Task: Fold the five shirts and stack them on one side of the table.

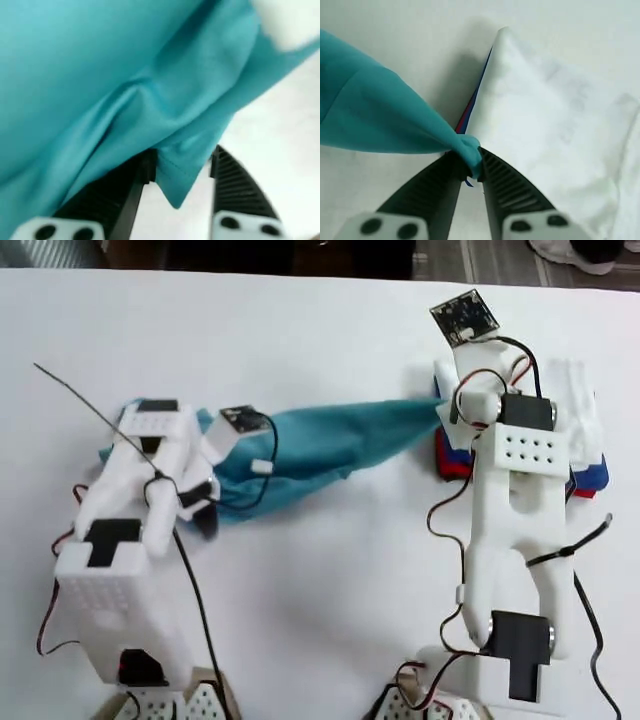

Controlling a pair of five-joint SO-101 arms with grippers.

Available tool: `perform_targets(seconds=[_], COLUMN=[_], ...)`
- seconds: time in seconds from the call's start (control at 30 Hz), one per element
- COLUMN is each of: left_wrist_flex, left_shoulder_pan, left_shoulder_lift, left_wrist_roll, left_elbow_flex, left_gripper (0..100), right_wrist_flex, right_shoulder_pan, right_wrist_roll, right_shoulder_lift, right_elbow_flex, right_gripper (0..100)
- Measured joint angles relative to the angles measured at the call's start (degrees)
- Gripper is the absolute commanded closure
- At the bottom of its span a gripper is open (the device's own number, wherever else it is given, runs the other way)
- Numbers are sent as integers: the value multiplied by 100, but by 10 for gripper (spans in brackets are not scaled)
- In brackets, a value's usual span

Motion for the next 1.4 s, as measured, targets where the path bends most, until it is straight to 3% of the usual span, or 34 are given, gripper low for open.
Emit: perform_targets(seconds=[0.3,0.63,0.83,0.97,1.13,1.4], left_wrist_flex=[721,2066,2075,1776,1319,914], left_shoulder_pan=[-18,-70,-316,-862,-1380,-1556], left_shoulder_lift=[-448,-3499,-5415,-6321,-7059,-7868], left_wrist_roll=[-97,-97,-97,-97,-114,193], left_elbow_flex=[-431,-1081,-1090,-1090,-1090,-1099], left_gripper=[975,975,975,975,975,975], right_wrist_flex=[-158,-193,-193,-193,-360,-352], right_shoulder_pan=[-158,-229,-334,-334,-334,-475], right_wrist_roll=[-246,-1090,-1090,-1090,-1090,-1204], right_shoulder_lift=[0,-554,-1837,-2840,-3956,-5037], right_elbow_flex=[229,-105,-105,-105,-114,-149], right_gripper=[978,978,978,979,979,979])
